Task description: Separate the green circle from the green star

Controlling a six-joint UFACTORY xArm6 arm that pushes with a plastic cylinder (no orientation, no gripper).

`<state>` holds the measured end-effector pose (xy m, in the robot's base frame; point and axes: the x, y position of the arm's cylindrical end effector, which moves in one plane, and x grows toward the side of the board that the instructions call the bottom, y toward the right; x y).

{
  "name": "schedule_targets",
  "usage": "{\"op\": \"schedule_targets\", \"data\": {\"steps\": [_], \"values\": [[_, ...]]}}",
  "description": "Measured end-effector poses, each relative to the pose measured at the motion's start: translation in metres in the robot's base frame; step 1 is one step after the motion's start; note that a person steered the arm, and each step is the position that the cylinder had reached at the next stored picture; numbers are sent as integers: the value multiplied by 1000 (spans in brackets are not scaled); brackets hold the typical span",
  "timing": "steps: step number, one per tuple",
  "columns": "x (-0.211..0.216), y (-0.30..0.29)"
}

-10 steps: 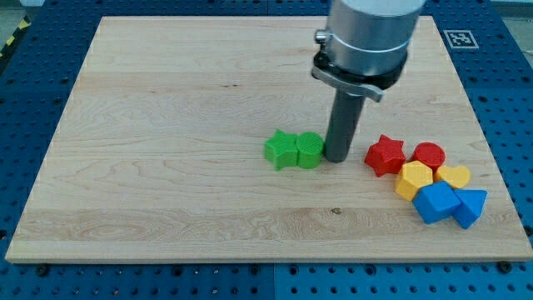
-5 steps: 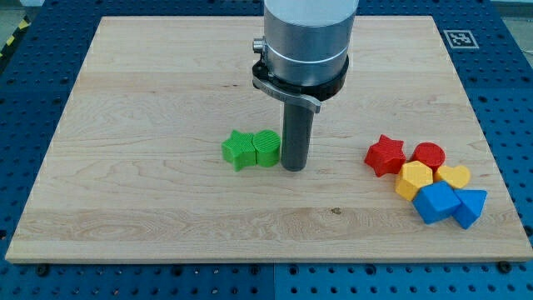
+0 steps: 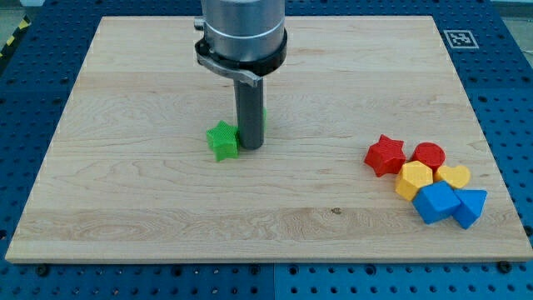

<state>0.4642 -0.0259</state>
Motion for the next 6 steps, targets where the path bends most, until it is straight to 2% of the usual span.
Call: {"op": "schedule_targets", "data": {"steps": [1,2,3,4,6], "values": [[-15,0],[-10,3],[2,30],[-33,36],[-53,56]]}}
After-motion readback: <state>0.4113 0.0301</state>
